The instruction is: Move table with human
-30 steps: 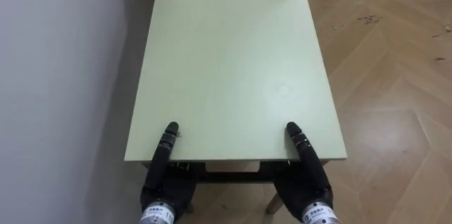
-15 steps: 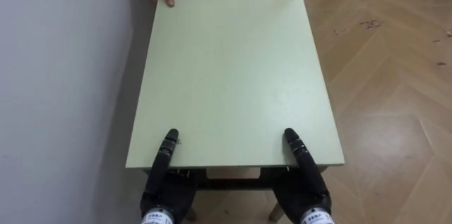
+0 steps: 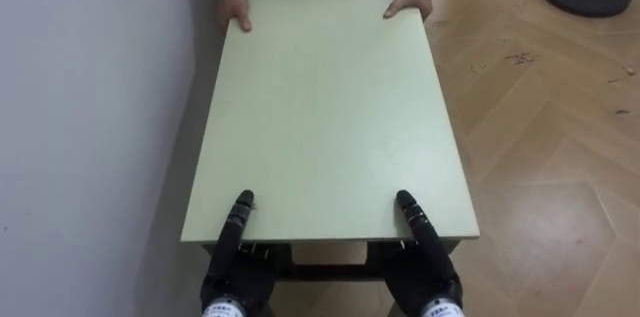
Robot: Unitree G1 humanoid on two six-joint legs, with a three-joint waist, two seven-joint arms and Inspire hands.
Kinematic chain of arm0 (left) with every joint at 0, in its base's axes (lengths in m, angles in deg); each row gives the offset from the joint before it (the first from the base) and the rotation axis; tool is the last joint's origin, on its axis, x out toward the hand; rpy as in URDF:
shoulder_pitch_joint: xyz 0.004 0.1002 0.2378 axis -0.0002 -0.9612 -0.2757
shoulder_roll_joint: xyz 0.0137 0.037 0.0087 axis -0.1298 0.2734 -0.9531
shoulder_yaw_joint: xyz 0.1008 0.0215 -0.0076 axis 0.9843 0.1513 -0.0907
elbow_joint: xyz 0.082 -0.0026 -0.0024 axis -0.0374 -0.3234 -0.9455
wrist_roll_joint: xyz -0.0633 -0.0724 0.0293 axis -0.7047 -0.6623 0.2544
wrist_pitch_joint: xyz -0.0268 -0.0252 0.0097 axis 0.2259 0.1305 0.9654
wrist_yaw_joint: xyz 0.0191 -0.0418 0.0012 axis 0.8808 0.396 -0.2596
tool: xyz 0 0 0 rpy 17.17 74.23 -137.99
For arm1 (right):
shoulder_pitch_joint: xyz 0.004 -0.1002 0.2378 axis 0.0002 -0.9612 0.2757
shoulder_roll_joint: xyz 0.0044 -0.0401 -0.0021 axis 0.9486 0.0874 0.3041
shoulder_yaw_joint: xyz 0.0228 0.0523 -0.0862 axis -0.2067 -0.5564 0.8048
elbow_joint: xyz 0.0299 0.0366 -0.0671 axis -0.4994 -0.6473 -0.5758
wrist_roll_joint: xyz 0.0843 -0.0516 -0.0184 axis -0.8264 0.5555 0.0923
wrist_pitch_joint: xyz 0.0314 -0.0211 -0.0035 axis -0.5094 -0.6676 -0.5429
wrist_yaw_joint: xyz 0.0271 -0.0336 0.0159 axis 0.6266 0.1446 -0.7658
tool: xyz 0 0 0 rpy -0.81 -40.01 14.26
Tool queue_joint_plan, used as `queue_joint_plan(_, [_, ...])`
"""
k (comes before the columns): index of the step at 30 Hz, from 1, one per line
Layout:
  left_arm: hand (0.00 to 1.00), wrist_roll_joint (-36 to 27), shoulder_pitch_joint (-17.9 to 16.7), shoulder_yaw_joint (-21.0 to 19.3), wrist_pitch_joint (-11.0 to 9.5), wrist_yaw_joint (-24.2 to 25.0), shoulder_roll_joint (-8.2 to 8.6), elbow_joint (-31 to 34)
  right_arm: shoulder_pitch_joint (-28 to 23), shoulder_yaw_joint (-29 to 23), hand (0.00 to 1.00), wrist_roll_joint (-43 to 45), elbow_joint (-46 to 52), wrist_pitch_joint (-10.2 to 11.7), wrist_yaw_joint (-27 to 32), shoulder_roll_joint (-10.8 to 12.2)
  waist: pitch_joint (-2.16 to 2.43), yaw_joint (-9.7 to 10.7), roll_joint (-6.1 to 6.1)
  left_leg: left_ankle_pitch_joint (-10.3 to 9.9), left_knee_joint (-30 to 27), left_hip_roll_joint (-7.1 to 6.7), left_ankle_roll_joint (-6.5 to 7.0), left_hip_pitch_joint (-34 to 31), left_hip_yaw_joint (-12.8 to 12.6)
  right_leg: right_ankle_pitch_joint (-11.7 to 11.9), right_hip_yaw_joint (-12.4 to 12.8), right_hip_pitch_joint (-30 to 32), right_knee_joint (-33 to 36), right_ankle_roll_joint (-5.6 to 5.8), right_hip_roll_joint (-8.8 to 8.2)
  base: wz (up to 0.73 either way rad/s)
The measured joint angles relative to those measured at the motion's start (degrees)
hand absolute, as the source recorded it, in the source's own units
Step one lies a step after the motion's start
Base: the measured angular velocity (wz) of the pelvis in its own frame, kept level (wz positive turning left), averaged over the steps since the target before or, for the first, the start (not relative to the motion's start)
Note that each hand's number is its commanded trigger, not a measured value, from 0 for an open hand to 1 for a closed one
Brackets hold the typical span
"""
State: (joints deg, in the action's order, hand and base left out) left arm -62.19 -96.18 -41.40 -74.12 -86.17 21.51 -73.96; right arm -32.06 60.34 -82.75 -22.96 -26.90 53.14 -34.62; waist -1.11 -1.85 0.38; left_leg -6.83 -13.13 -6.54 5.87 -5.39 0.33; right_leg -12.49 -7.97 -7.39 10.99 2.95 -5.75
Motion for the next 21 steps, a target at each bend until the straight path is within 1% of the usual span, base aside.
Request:
queue_joint_plan(1, [0.00,0.9,0.0,0.0,0.0,0.3,-0.14,-0.2,0.1,0.0,0.02,0.0,-0.1,0.0,0.0,0.0,-0.02,0.0,-0.05,0.0,0.0,0.00,0.00,0.0,0.0,0.0,0.0,0.0,0.0,0.00,-0.01,0.00])
queue_joint_plan(2, [0.00,3.4,0.1,0.2,0.0,1.2,-0.73,-0.8,0.4,0.0,0.00,0.0,-0.5,-0.2,-0.4,0.0,-0.09,0.0,-0.15,0.0,0.0,0.00,0.01,0.0,0.0,0.0,0.0,0.0,-0.1,0.00,-0.01,0.00])
queue_joint_plan(3, [0.00,7.5,0.3,0.8,0.1,2.0,-1.95,-2.0,0.7,-0.1,0.00,-0.2,-1.3,-0.6,-1.3,0.0,-0.12,0.1,-0.15,0.0,-0.1,0.00,0.01,0.0,0.0,0.0,0.1,0.0,-0.1,0.00,-0.01,0.00])
queue_joint_plan(4, [0.00,10.2,0.2,1.5,0.2,2.5,-2.81,-2.8,1.0,-0.1,0.00,-0.1,-2.3,-1.1,-2.9,-0.2,-0.14,0.3,-0.11,0.0,-0.1,0.05,0.01,0.0,-0.1,0.0,0.1,0.0,-0.1,0.00,-0.02,0.00])
queue_joint_plan(6, [0.00,13.0,0.4,1.4,0.1,2.7,-2.88,-2.9,0.9,0.3,0.00,0.4,-2.9,-1.6,-4.8,-1.3,-0.17,0.2,-0.01,0.0,-0.1,-0.03,0.01,-0.1,-0.1,0.0,0.1,0.0,-0.2,0.00,-0.03,0.00])
queue_joint_plan(7, [0.00,14.3,0.8,1.4,0.0,2.9,-3.07,-3.7,0.9,0.3,0.00,0.3,-3.1,-2.1,-5.5,-2.6,-0.17,0.1,0.07,0.0,-0.2,-0.02,0.01,-0.1,-0.1,0.0,0.1,0.0,-0.2,0.00,-0.03,0.00])
queue_joint_plan(9, [0.00,14.9,1.2,1.4,0.0,3.6,-3.16,-4.5,0.9,0.7,0.00,0.3,-3.1,-2.4,-6.2,-3.4,-0.13,0.0,0.16,0.0,-0.2,-0.01,0.00,-0.1,-0.1,0.0,0.0,0.0,-0.2,0.00,-0.02,0.00])
queue_joint_plan(14, [0.00,14.9,1.5,1.6,0.1,3.9,-3.23,-5.5,0.9,0.8,0.00,0.1,-3.2,-2.6,-7.6,-4.7,-0.13,0.0,0.15,0.0,-0.4,0.02,0.00,-0.1,-0.2,0.0,0.0,0.0,-0.2,0.01,-0.03,0.00])
queue_joint_plan(21, [0.00,14.9,1.9,1.8,-0.1,4.7,-3.29,-6.5,0.9,0.9,0.00,0.1,-4.7,-2.6,-8.6,-4.8,-0.15,0.0,0.07,0.0,-0.4,0.03,0.01,-0.1,-0.2,0.0,0.0,-0.2,-0.2,0.01,-0.03,0.00])
